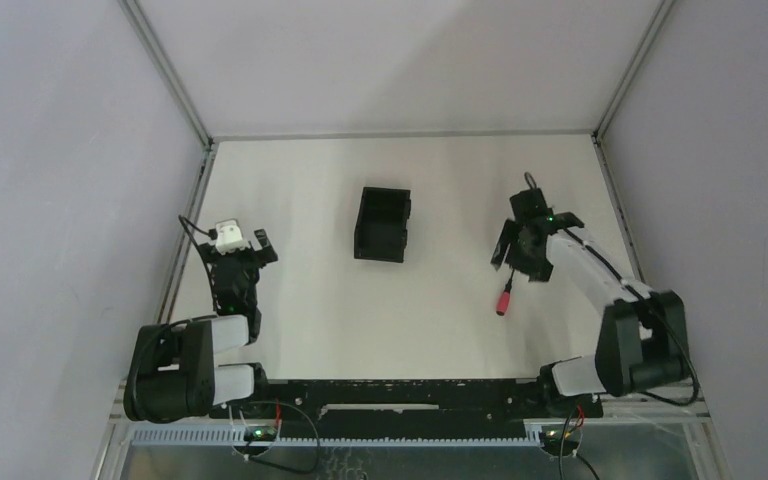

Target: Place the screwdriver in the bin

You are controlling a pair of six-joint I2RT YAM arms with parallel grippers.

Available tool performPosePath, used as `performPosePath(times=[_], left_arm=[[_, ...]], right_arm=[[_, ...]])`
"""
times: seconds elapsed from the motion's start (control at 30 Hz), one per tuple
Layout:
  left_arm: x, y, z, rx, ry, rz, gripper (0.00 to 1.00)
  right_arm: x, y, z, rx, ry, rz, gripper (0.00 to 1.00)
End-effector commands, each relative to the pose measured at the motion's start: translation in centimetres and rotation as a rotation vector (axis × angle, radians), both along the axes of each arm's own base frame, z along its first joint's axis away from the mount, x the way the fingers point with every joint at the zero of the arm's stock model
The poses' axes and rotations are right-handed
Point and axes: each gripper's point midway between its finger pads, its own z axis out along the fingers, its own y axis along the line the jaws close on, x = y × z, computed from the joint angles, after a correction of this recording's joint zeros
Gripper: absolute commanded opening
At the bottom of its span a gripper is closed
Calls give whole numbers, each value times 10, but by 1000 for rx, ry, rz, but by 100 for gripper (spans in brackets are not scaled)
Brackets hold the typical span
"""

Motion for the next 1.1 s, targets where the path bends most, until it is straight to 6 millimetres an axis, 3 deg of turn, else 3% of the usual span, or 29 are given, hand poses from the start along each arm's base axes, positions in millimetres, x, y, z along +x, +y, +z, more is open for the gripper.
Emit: performPosePath(times=[0.0,0.1,0.23,0.3,0.37,0.43,0.5,0.67,0.83,0.93,1.07], left_arm=[[10,1,25,21,-71,3,100],[10,1,25,21,-72,4,100],[10,1,25,21,-72,2,100],[10,1,25,21,-72,2,100],[10,1,26,21,-72,3,100],[10,1,25,21,-72,1,100],[10,1,25,21,-71,2,100],[10,1,25,21,-71,2,100],[10,1,25,21,-71,3,100],[10,1,25,21,-71,3,100],[10,1,25,21,-70,2,100]], right_arm=[[-16,3,-42,23,130,12,77],[-23,8,-67,45,189,24,69],[-26,9,-88,47,237,32,63],[-28,8,-96,42,263,34,55],[-31,7,-100,37,284,39,40],[-30,5,-97,26,289,52,14],[-24,0,-82,-7,282,63,0],[-2,-3,-6,-35,214,110,0],[4,6,63,12,199,157,0],[11,12,88,20,194,167,0],[32,26,103,42,145,168,0]])
